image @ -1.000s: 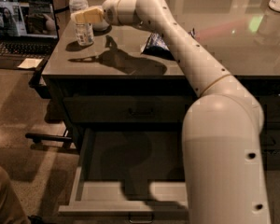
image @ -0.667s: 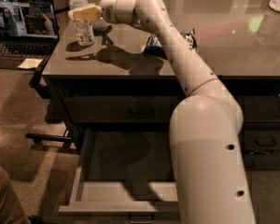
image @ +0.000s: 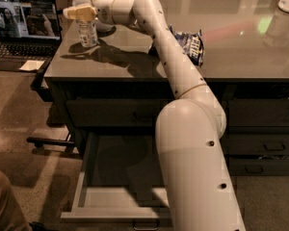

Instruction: Place blue plastic bottle into middle drawer

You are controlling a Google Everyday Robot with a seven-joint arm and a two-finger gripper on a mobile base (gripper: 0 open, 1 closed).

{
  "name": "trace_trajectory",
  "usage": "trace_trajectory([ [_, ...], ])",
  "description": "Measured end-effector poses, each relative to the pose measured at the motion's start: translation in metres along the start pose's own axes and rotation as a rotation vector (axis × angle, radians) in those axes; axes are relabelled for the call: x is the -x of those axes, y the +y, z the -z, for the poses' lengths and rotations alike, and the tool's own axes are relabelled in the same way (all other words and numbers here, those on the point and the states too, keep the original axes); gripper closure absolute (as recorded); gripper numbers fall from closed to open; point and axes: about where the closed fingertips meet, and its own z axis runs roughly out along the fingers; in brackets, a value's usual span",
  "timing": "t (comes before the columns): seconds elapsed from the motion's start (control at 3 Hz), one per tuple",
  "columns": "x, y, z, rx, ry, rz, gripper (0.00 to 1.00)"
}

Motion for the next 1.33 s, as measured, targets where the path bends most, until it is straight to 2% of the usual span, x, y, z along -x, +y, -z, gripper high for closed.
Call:
trace_trajectory([
  [0.33,-0.013,-0.001,-0.007,0.001,0.024,-0.019,0.38],
  [0.67,-0.020,-0.006,-0.005,-0.020,0.043,-0.030,0.62],
  [1.0,-0.016,-0.008,0.003,-0.029,0.043,-0.027,0.86],
  [1.33,-0.002,0.000,0.024,-0.019,0.044,-0.028,1.00],
])
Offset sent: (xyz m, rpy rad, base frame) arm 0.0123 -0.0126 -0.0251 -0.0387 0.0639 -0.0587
